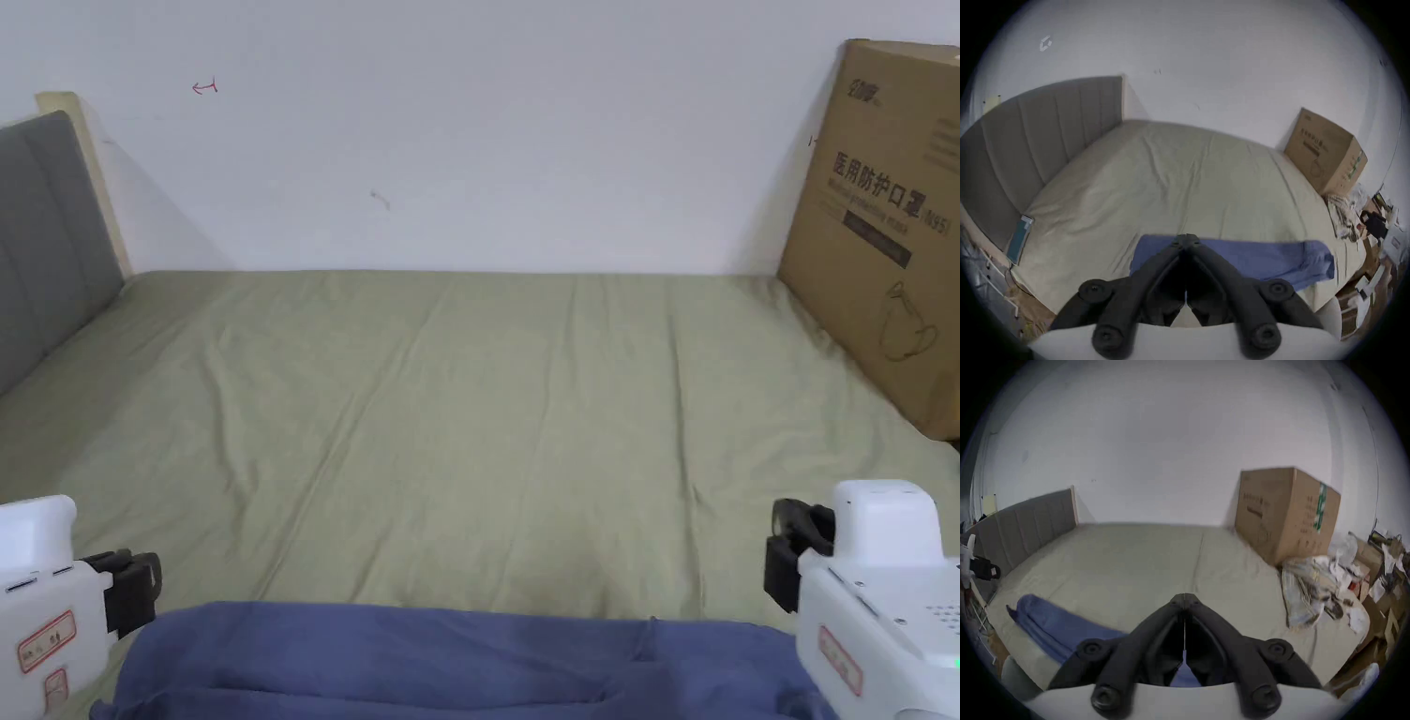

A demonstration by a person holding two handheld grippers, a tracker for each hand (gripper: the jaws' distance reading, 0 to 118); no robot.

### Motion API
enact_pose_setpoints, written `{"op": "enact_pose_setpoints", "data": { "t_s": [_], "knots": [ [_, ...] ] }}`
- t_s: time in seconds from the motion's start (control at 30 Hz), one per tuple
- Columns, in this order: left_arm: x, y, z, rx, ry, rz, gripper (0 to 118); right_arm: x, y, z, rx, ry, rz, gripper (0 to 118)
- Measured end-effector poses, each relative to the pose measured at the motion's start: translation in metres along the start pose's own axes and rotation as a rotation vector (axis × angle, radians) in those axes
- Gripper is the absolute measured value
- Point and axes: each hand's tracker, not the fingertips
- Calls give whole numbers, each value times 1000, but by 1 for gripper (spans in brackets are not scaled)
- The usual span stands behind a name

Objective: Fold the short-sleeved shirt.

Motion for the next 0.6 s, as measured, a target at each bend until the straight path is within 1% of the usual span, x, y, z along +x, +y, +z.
{"op": "enact_pose_setpoints", "data": {
  "t_s": [0.03, 0.1, 0.17, 0.2, 0.23, 0.27, 0.37, 0.5, 0.57, 0.6],
  "knots": [
    [4, -2, 6, 0, -1, -2, 0, -10, 2, 1, 27, -4, -20, 1],
    [2, -5, 12, 4, 2, -5, 0, -31, 4, 5, 108, 9, -27, 1],
    [-1, -9, 18, 17, 18, 1, 0, -49, 7, 10, 169, 3, -14, 1],
    [-4, -11, 19, 19, 26, 0, 0, -60, 8, 11, 193, -5, 11, 1],
    [-8, -14, 21, 20, 31, 14, 0, -69, 10, 10, 204, -19, 33, 1],
    [-12, -16, 22, 18, 28, 22, 0, -76, 11, 9, 217, -12, 39, 1],
    [-22, -21, 23, 3, 39, 37, 0, -93, 12, 6, 237, -11, 13, 1],
    [-42, -23, 22, 6, 28, 42, 0, -111, 12, -1, 233, -26, 6, 1],
    [-56, -24, 14, -7, 12, 58, 0, -117, 11, -4, 225, -19, -4, 1],
    [-64, -24, 10, -23, -23, 85, 0, -121, 11, -6, 215, -17, 0, 1]
  ]
}}
